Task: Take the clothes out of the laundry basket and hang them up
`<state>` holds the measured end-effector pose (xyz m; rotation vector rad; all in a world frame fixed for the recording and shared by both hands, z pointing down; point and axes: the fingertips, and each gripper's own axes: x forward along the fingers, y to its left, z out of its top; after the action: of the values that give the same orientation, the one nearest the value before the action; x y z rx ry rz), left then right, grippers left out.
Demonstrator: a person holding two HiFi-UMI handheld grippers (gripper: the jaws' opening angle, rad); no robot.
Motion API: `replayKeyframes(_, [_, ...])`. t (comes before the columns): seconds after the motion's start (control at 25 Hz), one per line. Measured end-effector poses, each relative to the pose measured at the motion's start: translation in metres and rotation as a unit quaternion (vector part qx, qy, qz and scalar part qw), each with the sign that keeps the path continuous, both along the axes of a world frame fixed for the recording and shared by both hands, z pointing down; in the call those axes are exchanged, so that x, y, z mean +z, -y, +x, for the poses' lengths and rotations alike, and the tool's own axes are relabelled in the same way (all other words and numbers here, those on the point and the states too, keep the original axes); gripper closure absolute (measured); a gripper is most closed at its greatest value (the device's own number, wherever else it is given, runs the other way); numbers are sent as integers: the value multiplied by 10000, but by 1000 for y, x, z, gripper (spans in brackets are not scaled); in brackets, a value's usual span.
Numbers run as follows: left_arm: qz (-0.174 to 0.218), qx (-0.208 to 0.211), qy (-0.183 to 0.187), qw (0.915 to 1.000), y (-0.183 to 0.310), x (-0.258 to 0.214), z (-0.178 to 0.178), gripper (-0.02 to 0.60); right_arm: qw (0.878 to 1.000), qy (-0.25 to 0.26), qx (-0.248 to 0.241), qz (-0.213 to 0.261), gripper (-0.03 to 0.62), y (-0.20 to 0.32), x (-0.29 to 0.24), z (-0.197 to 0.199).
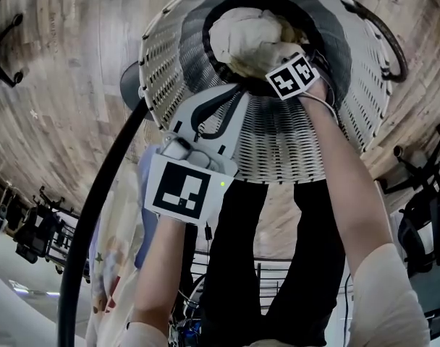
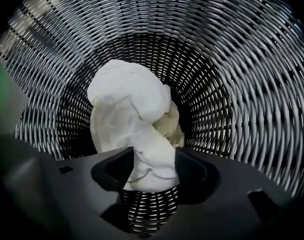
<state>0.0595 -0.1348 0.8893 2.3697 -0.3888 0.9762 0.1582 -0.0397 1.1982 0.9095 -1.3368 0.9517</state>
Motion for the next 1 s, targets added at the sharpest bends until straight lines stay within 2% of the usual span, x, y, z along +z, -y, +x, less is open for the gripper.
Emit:
replayKeyframes(0.16, [18,11,1,10000,1,1,1,554,9998,-137,-127,36,426,-1,1,3])
replayKeyframes(0.28, [22,-20,21,10000,2,0,1,552,9996,-194,-189,114,461,0,-4,6])
replayKeyframes(0.36, [27,-39,21,10000,2,-2,1,552,9992,-278,-182,209,547,2,-10,9])
replayKeyframes(0.72, [4,-140,61,9999,-2,-13,-3,552,9992,-212,-280,208,572,-2,-30,6])
replayKeyframes(1.0, [59,-194,28,9998,-8,-35,-4,554,9986,2,-420,323,576,-5,-72,-4])
